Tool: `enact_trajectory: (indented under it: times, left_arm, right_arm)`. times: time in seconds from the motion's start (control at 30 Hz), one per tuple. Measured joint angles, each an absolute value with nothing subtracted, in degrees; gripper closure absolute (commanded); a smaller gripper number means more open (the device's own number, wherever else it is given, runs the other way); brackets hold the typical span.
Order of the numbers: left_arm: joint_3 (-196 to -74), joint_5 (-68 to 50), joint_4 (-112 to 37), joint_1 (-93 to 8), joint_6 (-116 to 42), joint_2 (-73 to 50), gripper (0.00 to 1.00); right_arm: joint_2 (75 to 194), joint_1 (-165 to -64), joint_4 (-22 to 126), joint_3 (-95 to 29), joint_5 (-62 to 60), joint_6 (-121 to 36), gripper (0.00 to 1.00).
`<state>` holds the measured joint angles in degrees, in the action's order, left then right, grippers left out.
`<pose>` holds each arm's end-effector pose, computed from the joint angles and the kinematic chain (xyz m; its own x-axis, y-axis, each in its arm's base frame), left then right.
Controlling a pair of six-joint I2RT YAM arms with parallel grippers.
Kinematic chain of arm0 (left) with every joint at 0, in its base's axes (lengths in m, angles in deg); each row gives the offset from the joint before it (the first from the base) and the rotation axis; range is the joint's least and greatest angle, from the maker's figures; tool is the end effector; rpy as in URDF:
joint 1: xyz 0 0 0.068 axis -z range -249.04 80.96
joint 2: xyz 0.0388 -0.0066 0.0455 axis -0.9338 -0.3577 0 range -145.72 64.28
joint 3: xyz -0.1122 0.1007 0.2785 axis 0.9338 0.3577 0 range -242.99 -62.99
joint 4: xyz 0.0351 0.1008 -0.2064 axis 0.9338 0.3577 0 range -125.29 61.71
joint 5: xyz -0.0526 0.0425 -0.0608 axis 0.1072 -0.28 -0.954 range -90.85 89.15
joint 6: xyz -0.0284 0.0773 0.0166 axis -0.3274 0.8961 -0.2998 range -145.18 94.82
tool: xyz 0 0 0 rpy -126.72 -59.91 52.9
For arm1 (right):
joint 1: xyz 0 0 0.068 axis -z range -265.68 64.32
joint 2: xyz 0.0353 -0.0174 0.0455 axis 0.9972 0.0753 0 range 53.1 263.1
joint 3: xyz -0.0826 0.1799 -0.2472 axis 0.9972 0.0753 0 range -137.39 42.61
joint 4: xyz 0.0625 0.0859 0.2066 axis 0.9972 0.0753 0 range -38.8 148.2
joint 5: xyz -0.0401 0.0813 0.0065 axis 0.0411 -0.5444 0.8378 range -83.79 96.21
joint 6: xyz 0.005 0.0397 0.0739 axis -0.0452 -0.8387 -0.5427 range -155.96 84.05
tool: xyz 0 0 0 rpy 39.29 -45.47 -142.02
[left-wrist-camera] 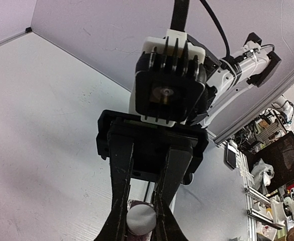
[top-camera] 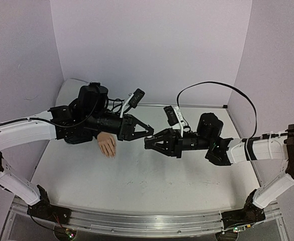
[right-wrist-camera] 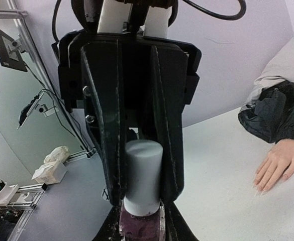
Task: Paint the nails
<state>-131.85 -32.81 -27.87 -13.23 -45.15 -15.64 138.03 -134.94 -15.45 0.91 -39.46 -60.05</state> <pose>0.1457 -0.2837 0.3925 -0.5034 0.2255 -0.8341 0.8640 0.1474 -0.4815 0.1589 0.2651 0.3686 -0.1542 0.2580 -0.9537 -0.9803 -0.1607 0.1151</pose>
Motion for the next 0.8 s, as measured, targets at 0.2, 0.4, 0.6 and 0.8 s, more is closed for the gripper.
enact_trajectory:
  times: [0.2,0.4,0.6,0.8]
  left_arm:
    - [-131.96,-18.23,-26.21,-13.1,-47.33,-16.03,1.0]
    - [-133.7,-7.79,-21.09,-12.51,-51.62,-18.83,1.0]
    - [-135.63,-7.72,-17.33,-12.84,-51.51,-19.9,0.65]
    - [-135.1,-13.36,-15.78,-13.06,-48.06,-17.56,0.33]
  right_arm:
    - [135.67,-140.01,-5.74,0.24,-10.1,-54.5,1.0]
    - [140.23,-150.54,6.17,-6.69,24.74,-48.42,1.0]
    - [142.29,-149.89,3.85,-6.8,23.01,-44.73,1.0]
    - [137.96,-142.24,-1.09,1.0,6.27,-45.63,1.0]
